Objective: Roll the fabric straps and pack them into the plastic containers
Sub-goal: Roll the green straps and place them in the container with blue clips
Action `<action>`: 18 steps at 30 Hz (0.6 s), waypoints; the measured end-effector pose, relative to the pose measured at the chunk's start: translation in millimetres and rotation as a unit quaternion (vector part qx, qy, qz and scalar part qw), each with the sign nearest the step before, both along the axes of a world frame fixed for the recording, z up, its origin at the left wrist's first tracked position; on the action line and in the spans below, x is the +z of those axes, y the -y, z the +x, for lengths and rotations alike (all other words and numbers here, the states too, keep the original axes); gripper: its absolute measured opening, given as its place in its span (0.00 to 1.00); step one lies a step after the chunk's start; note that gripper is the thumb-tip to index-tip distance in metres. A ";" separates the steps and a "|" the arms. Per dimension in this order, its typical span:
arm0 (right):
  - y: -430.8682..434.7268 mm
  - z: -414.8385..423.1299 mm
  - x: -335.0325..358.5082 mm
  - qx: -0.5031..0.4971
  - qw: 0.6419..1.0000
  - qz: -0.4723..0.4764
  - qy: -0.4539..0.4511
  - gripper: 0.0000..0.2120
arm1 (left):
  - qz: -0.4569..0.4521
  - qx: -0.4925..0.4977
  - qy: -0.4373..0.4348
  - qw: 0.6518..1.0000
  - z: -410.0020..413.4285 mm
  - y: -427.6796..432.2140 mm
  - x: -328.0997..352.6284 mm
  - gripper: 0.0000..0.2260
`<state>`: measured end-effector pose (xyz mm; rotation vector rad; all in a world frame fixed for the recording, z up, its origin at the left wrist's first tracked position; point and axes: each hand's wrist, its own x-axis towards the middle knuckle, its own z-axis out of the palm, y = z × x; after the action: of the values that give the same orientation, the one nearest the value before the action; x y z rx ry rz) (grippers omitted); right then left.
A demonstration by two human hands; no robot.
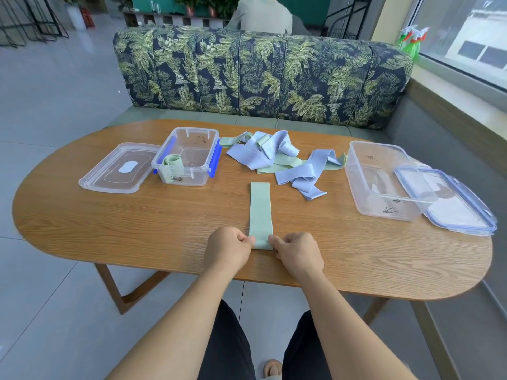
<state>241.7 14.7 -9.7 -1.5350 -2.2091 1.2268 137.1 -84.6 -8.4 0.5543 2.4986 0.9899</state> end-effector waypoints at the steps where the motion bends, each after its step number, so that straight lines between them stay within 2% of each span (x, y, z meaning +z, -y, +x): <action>1: 0.7 2.5 -0.5 0.008 1.000 0.002 -0.005 0.17 | -0.004 0.000 0.002 1.000 -0.8 -1.0 0.2 0.11; 4: 0.1 7.0 0.3 0.037 0.999 0.006 0.002 0.13 | -0.010 0.005 0.004 1.000 -1.7 -3.4 1.3 0.11; 7: -5.4 2.9 1.5 0.042 0.999 -0.005 0.009 0.15 | -0.008 0.014 -0.014 1.000 -0.2 -4.0 1.7 0.10; 11: -12.7 -3.3 3.0 0.029 0.999 -0.034 0.013 0.16 | 0.071 0.016 -0.022 0.997 5.1 -2.2 -1.2 0.02; 14: -16.7 -7.3 3.8 0.022 0.999 -0.042 0.017 0.16 | 0.100 0.003 -0.015 0.995 6.4 0.0 -4.8 0.03; 18: -17.2 -11.2 3.3 0.014 0.999 -0.048 0.001 0.16 | 0.084 -0.007 -0.019 0.996 0.8 -0.8 -4.4 0.04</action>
<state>230.5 31.9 -6.3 -1.5455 -2.2095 1.3576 137.9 -83.8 -12.8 0.6467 2.4553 1.2013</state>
